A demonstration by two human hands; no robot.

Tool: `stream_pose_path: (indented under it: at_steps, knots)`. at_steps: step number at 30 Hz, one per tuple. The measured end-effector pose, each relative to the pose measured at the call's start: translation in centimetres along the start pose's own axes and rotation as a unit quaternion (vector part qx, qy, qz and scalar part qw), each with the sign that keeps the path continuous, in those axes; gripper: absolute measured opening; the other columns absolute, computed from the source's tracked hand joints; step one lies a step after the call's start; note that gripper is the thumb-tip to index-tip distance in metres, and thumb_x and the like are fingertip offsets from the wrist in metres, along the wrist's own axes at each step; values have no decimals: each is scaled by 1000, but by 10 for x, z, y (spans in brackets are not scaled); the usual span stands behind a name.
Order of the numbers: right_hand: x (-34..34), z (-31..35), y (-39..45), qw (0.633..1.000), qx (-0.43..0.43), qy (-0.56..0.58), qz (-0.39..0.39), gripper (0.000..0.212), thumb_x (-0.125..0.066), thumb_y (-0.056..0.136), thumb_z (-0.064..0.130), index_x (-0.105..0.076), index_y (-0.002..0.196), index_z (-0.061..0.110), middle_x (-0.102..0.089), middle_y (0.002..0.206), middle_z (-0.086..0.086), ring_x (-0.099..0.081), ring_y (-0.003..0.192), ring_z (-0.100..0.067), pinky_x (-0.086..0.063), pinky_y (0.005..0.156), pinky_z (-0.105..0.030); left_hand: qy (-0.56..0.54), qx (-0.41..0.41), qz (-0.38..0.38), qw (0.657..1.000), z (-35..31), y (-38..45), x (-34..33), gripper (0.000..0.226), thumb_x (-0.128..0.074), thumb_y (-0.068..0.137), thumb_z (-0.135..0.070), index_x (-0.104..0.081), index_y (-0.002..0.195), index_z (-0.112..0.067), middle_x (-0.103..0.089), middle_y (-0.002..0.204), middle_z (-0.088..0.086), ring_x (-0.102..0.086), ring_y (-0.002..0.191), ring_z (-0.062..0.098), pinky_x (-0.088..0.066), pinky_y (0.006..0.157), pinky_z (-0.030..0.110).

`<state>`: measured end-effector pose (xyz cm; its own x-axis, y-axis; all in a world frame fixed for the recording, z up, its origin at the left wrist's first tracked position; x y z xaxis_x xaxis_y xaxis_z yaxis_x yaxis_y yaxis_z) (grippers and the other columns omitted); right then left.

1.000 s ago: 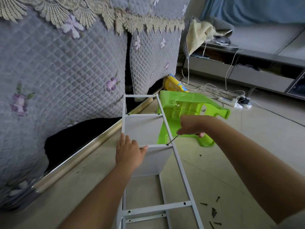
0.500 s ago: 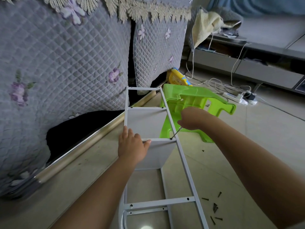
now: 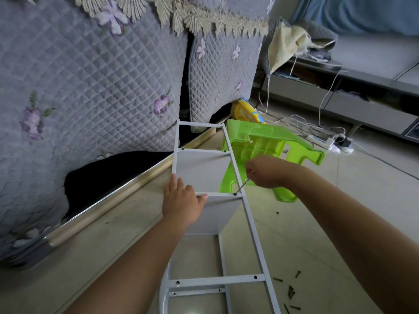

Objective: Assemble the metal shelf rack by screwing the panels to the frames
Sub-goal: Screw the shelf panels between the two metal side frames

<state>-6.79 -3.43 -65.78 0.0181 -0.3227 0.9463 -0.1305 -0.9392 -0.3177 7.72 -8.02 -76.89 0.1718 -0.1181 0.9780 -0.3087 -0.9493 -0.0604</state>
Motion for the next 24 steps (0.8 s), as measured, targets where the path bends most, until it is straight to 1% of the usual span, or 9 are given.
stream_pose_path:
  at_steps: [2,4,7,10,13,15,17,21,24]
  knots:
    - [1,-5,4,999,-32,28,11,23,-38,95,9,-56,86,-1,-55,84,-14,-47,61,-21,-35,51,-25,0,1,-3,1000,0,0,0,64,-27,95,-55,-43,135,-6,-21,153,15,-1,144,27,-5,115,38]
    - [3,-12,6,991,-89,102,6,30,-39,94,7,-40,64,8,-41,66,-6,-37,52,-14,-33,45,-22,2,1,1,1000,0,-2,-3,64,-27,96,-54,-43,135,-7,-20,153,16,-1,144,27,-5,115,38]
    - [-1,-11,4,977,-131,168,4,34,-34,93,0,-32,59,5,-35,57,-10,-35,47,-19,-28,44,-25,9,1,4,1000,-1,-3,-4,63,-26,96,-53,-43,135,-7,-19,153,16,0,145,28,-4,116,39]
    - [-2,-6,-1,979,-129,156,22,37,-33,93,-1,-32,56,4,-39,45,-9,-38,38,-19,-28,43,-26,14,-8,-4,1000,-2,-4,-2,61,-26,97,-52,-44,134,-7,-21,153,15,-1,145,27,-4,116,38]
    - [1,-5,-9,989,-93,112,23,32,-37,95,8,-40,64,4,-44,64,-8,-42,54,-17,-36,41,-15,20,-18,-13,1000,0,-4,-2,59,-26,97,-51,-45,133,-8,-25,152,14,-3,145,27,-6,116,38]
    - [3,1,-10,998,-48,42,0,20,-39,95,10,-53,94,-4,-58,96,-17,-58,86,-28,-46,65,-16,33,-19,-20,999,2,-2,-3,59,-26,97,-51,-45,132,-8,-26,151,15,-4,145,27,-7,116,38]
    - [4,9,-9,999,-7,-18,-34,24,-41,94,11,-49,115,2,-56,119,-15,-54,109,-29,-42,78,-28,42,-19,-22,999,1,-2,-3,60,-25,97,-51,-44,133,-7,-26,151,15,-4,145,27,-7,116,38]
    - [7,17,-7,996,38,-55,-57,24,-41,97,18,-53,113,5,-56,117,-13,-53,110,-30,-39,75,-30,44,-19,-14,999,-3,-1,-4,62,-25,97,-50,-39,137,-4,-23,153,15,-3,145,27,-6,116,38]
    - [6,6,-1,999,10,-16,-44,27,-41,96,18,-56,110,-1,-58,117,-17,-53,109,-31,-40,77,-29,42,-14,-13,999,-3,-2,-5,64,-25,97,-50,-35,139,-2,-20,153,15,-2,145,26,-4,116,38]
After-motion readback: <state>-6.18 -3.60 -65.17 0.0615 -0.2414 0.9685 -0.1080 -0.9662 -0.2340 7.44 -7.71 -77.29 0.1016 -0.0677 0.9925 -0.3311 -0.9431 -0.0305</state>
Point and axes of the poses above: each hand's wrist, its own y-axis towards the middle knuckle, its own x-axis out of the back of the hand, z = x × y, the point moved 8 cm from there along y, towards the middle knuckle
